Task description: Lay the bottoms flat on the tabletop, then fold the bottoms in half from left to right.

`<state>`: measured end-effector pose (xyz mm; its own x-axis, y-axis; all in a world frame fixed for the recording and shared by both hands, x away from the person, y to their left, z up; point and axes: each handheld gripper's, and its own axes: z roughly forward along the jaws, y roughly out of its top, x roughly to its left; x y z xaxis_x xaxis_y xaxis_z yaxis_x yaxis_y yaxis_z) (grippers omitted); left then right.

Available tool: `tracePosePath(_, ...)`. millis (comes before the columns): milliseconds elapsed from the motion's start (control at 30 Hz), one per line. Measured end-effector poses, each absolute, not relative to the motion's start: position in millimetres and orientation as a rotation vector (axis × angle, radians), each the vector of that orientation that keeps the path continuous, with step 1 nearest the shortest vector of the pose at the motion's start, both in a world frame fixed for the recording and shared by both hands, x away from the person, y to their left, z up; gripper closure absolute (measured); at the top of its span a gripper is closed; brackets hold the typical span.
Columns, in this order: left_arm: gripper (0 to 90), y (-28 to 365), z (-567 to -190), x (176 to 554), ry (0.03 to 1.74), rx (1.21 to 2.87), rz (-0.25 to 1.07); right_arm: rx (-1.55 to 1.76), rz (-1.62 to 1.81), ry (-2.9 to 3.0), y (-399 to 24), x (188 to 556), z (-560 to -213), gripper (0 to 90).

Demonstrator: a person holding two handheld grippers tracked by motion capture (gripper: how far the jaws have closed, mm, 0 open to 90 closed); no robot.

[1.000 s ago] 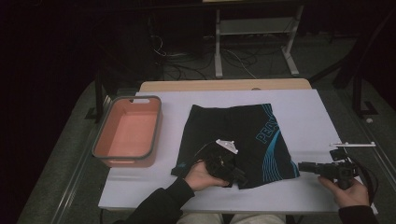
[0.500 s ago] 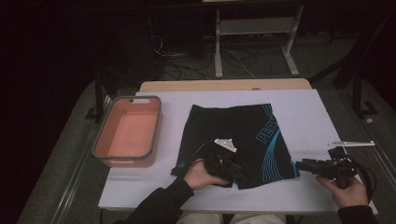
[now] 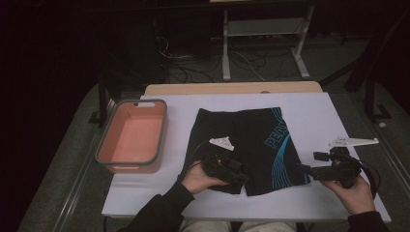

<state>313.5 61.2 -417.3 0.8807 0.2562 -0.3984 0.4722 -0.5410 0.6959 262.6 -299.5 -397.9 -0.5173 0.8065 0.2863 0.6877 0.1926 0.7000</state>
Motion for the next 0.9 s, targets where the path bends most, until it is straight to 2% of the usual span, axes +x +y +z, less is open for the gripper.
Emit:
tracePosePath(67, 33.5, 65, -415, 314, 0.528, 2.16, -0.303, 1.446, 1.211, 2.318, -296, 265, -396, 0.0)
tracePosePath(400, 15.8, 90, -405, 316, 0.626, 2.095, -0.248, 1.347, 1.253, 2.363, -279, 277, -386, 0.0)
tracePosePath(900, 0.0, 120, -402, 312, 0.718, 2.083, -0.157, 1.213, 1.258, 2.379, -251, 300, -374, 0.0)
